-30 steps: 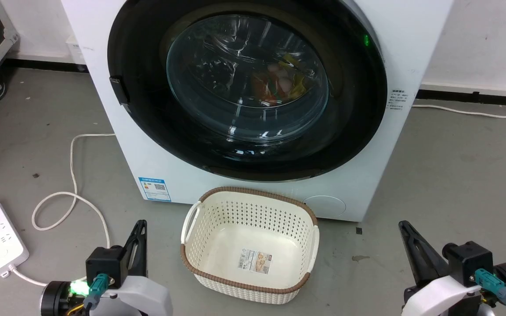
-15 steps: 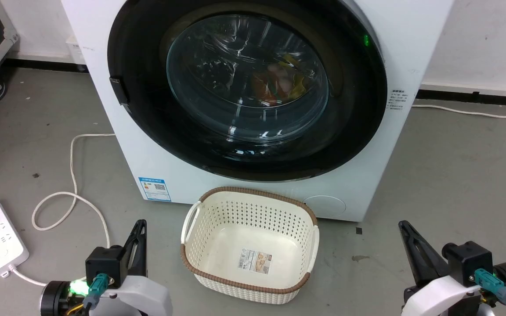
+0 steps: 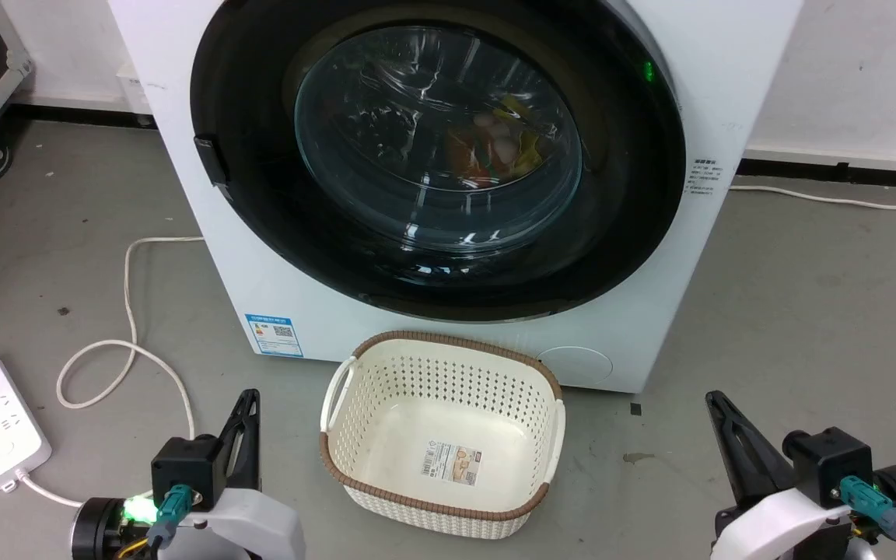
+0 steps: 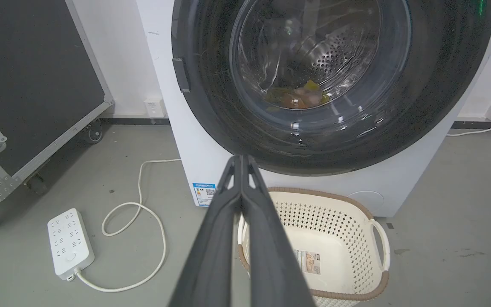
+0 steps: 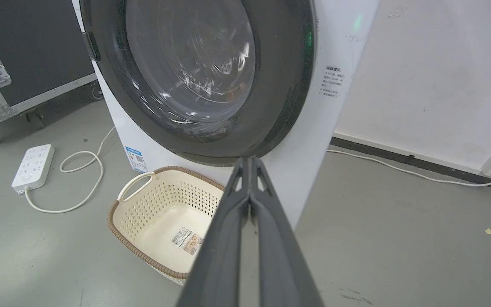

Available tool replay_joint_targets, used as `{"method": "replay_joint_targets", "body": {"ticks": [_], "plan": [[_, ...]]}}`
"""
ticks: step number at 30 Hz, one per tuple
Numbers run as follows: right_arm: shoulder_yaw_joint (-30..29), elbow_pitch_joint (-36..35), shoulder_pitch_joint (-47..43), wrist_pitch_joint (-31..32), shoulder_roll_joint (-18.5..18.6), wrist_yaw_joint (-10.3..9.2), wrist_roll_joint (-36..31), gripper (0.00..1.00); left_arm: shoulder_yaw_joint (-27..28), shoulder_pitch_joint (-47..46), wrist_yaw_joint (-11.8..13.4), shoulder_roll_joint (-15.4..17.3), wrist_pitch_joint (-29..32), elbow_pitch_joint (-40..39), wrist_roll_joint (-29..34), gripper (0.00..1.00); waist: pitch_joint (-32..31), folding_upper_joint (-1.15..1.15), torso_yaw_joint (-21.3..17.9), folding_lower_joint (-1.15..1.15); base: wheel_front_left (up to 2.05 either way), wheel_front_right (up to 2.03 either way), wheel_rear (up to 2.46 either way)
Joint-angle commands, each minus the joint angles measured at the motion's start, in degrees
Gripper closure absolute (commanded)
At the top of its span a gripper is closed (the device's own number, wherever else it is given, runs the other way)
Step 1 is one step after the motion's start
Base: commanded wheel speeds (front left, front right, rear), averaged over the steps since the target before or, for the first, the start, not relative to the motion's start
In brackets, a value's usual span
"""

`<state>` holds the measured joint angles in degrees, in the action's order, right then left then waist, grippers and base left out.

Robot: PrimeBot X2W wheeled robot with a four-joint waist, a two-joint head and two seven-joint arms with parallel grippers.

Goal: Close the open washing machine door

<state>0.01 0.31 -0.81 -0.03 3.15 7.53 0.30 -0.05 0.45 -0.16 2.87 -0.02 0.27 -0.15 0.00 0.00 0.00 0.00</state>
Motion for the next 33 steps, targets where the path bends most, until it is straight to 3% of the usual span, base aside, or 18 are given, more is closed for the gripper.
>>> {"method": "replay_joint_targets", "body": {"ticks": [1, 33], "plan": [[-0.01, -0.31, 0.81, 0.03, -0.27, -0.04, -0.30, 1.00, 0.05, -0.45, 0.16, 0.00, 0.02, -0.27, 0.15, 1.00, 0.00, 0.00, 0.00, 0.00, 0.00, 0.00, 0.00], [-0.01, -0.31, 0.81, 0.03, -0.27, -0.04, -0.30, 1.00, 0.05, -0.45, 0.16, 0.00, 0.02, -0.27, 0.15, 1.00, 0.00, 0.00, 0.00, 0.00, 0.00, 0.00, 0.00]]}}
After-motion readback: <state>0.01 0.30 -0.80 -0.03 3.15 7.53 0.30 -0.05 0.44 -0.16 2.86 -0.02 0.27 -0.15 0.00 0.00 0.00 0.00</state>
